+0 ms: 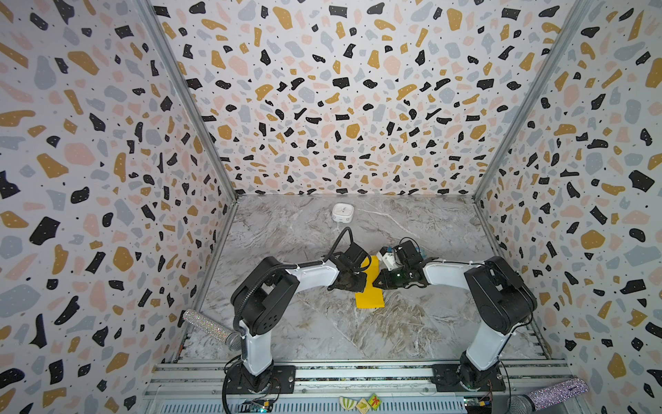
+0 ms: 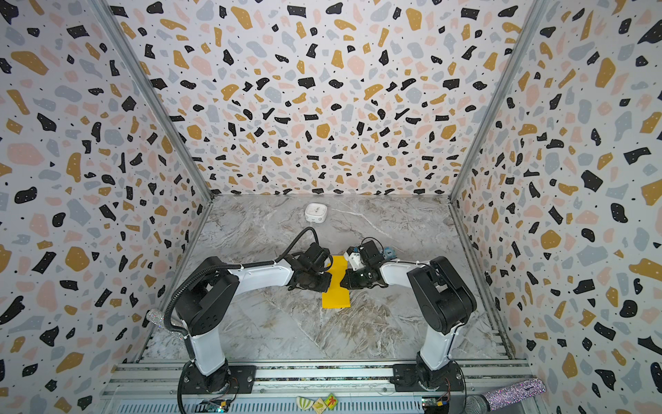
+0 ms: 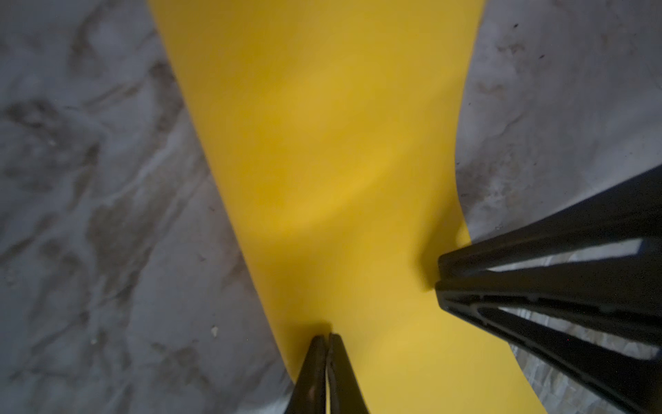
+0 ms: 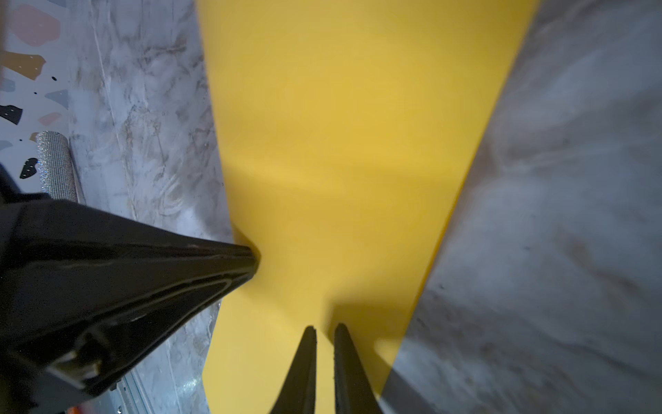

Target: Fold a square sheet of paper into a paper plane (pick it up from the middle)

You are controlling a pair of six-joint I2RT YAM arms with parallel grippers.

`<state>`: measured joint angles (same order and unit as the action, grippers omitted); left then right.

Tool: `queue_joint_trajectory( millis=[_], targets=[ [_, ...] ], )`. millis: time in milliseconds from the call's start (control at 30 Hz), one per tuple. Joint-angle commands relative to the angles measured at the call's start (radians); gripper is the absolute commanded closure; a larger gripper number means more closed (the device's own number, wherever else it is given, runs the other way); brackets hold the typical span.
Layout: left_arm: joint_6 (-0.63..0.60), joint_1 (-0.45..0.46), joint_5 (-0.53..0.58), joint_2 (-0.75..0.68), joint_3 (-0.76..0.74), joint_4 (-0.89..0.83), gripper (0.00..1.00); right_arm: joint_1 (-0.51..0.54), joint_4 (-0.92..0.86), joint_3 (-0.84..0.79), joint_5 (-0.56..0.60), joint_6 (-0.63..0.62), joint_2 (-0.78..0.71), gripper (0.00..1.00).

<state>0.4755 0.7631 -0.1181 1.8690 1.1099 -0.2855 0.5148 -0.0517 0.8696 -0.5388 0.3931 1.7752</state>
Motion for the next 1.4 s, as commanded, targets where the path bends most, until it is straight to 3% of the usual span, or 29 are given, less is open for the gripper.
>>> queue_joint_trajectory(
  millis=[0,300,700,1200,1367],
  targets=[
    [-0.005,0.002,0.013,0.026,0.010,-0.018,0.92,0.005,-0.151,-0.005,0.035,-0.013,0.037,0.86],
    [-0.040,0.005,0.042,0.036,-0.016,-0.062,0.92,-0.009,-0.120,0.103,-0.004,0.026,-0.019,0.86],
    [-0.042,0.008,0.037,0.037,-0.018,-0.061,0.92,-0.019,-0.142,0.198,0.054,0.017,0.068,0.86],
    [-0.048,-0.007,-0.025,-0.026,0.071,-0.047,0.87,-0.029,-0.144,0.114,0.124,-0.016,0.137,0.85],
    [-0.036,-0.021,0.015,0.002,0.113,-0.041,0.86,-0.030,-0.155,0.111,0.155,-0.023,0.145,0.86]
  ],
)
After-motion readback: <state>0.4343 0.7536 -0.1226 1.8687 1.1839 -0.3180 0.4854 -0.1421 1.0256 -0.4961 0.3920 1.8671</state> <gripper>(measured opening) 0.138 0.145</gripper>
